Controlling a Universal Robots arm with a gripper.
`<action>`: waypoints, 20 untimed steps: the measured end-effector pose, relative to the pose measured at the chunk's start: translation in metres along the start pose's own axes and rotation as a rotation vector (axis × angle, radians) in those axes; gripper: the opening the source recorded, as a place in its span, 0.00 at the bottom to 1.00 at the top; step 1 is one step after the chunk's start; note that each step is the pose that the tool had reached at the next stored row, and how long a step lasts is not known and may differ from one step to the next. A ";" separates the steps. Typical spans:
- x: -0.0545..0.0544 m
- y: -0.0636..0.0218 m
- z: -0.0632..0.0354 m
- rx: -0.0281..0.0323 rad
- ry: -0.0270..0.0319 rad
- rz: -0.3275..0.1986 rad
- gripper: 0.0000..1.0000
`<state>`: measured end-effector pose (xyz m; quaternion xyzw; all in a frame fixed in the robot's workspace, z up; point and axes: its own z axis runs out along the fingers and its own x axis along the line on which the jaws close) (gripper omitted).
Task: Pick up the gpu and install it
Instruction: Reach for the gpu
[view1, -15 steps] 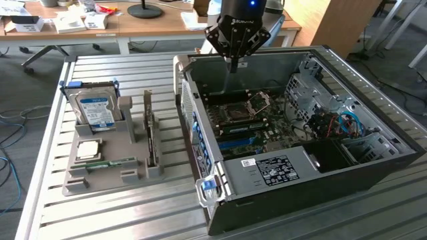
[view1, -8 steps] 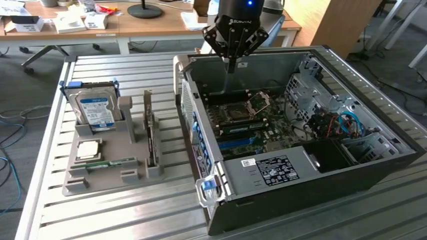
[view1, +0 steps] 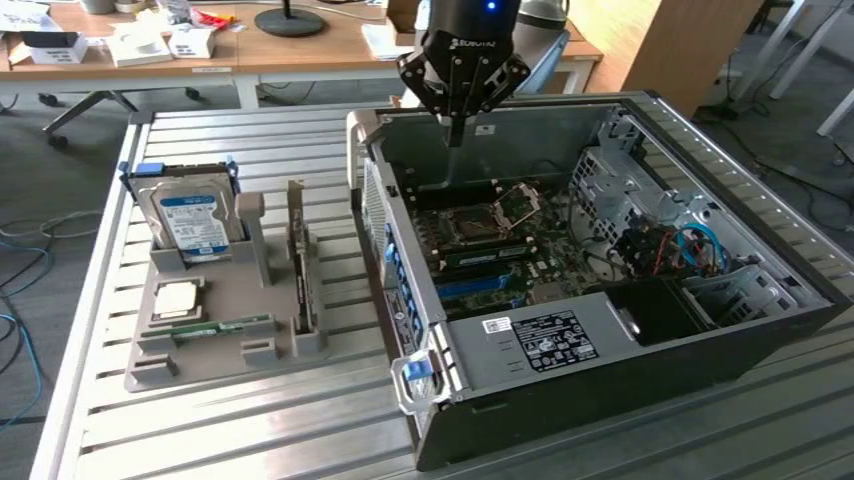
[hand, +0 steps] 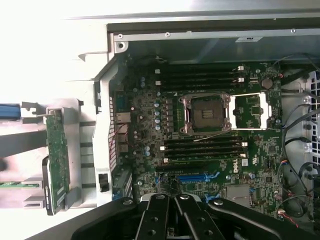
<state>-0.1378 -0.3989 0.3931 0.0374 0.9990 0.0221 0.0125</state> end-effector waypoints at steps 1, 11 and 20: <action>0.001 -0.0001 0.0000 0.0000 0.0000 0.000 0.11; 0.011 -0.0008 -0.0001 0.0000 0.0000 0.000 0.11; 0.020 -0.0014 -0.0003 -0.0001 -0.0001 0.000 0.11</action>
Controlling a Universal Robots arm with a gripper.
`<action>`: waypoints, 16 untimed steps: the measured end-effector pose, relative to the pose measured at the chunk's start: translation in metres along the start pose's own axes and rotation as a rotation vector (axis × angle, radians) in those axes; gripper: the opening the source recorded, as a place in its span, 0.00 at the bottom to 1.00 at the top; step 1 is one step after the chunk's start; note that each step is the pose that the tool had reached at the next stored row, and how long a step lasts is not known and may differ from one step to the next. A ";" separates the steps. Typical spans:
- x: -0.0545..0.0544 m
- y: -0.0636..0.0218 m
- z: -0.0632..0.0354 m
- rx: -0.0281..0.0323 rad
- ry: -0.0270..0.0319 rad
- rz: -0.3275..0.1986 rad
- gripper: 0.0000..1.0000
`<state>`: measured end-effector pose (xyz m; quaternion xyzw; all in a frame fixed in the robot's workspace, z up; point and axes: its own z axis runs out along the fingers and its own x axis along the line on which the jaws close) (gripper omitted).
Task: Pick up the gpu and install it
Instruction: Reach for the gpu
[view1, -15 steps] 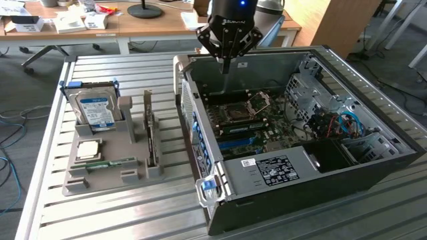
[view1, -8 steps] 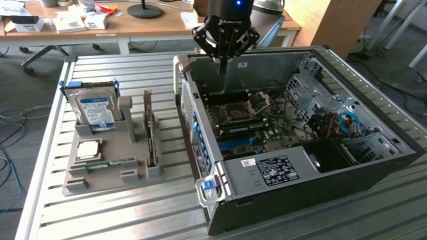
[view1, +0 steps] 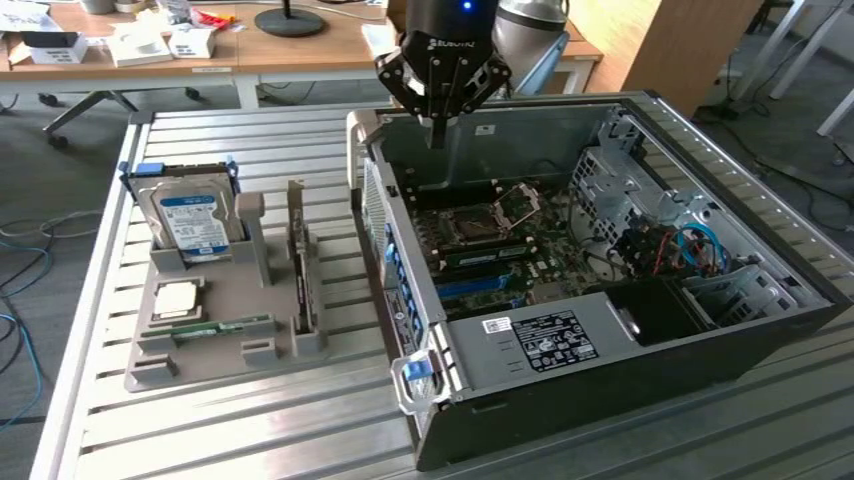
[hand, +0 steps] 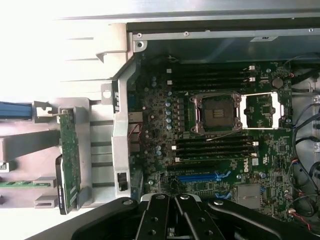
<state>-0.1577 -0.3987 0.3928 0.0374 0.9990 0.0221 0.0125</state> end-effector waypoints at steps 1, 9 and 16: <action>0.001 -0.0001 0.0000 0.0001 0.0000 0.000 0.11; 0.009 -0.0005 -0.0002 0.0000 0.0000 0.000 0.11; 0.018 -0.0010 -0.0003 0.0000 0.0000 0.000 0.11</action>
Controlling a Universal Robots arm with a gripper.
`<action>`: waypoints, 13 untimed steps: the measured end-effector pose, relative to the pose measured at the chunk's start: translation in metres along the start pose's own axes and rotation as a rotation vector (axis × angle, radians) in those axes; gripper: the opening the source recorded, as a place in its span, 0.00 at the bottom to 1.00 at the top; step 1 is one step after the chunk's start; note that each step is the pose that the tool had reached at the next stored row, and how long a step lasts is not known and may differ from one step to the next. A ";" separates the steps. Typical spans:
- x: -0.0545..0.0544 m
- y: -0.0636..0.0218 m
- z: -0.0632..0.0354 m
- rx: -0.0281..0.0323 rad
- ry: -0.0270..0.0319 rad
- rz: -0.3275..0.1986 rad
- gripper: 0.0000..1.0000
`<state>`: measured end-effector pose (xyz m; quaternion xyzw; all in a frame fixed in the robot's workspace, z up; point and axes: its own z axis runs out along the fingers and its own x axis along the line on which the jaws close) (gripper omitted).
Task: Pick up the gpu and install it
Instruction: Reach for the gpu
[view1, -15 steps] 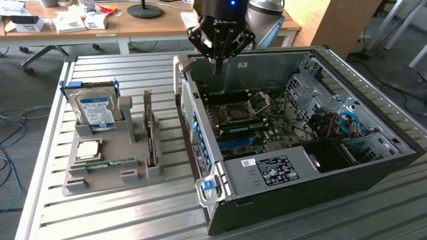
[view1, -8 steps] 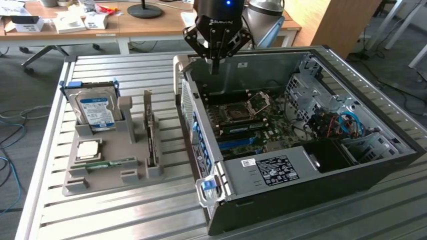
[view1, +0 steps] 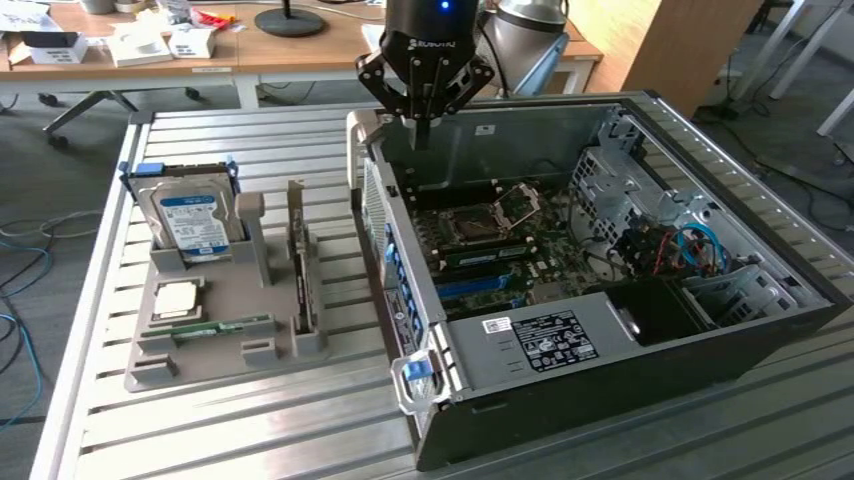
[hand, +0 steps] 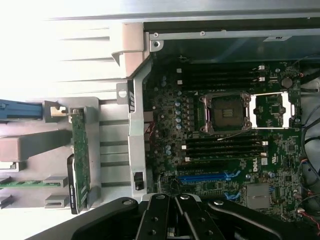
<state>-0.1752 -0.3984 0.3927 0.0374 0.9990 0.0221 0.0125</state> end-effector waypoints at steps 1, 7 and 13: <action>0.001 -0.0001 -0.0001 0.0000 0.0001 0.000 0.11; 0.007 -0.0005 -0.0001 0.0000 0.0001 0.000 0.11; 0.017 -0.0012 -0.0003 0.0001 0.0001 0.000 0.11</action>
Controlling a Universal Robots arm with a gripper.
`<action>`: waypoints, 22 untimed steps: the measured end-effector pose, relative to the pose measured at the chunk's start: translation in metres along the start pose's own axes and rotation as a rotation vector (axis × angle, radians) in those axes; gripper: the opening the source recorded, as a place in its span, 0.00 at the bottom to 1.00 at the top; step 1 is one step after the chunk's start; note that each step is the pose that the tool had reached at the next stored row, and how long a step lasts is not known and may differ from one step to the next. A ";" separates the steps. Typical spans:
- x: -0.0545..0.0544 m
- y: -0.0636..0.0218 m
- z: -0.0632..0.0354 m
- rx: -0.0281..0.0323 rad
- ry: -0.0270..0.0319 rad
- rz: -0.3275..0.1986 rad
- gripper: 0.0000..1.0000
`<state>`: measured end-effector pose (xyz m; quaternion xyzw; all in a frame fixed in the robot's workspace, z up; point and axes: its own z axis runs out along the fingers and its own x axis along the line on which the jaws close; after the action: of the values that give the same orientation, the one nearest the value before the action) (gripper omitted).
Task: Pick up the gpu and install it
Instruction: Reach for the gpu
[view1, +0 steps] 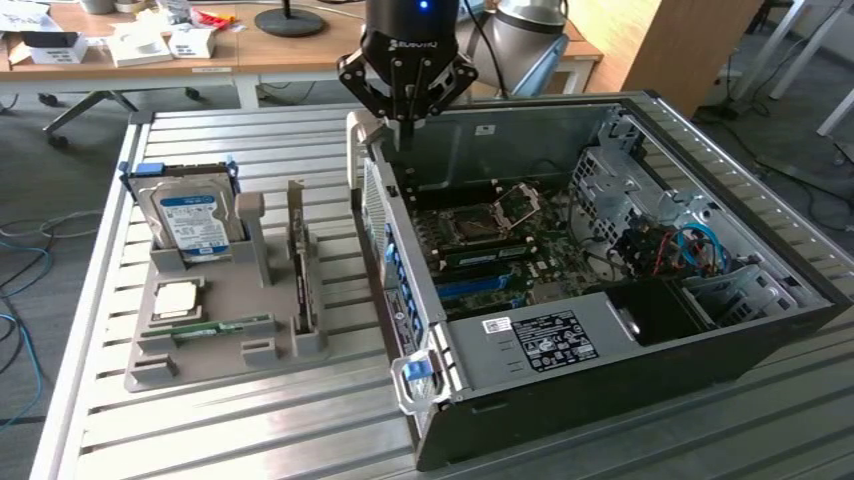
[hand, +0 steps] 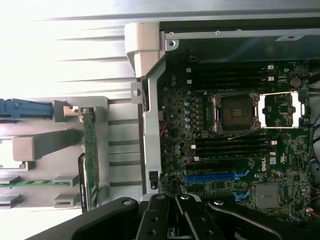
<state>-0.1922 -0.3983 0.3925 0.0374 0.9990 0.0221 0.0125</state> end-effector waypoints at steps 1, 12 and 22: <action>0.002 -0.0001 0.0000 0.0000 0.0000 0.000 0.11; 0.024 -0.0017 -0.0003 -0.0001 0.0000 0.000 0.11; 0.046 -0.0033 -0.0006 -0.0001 -0.0001 0.000 0.11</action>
<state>-0.2385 -0.3982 0.3919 0.0375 0.9990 0.0221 0.0125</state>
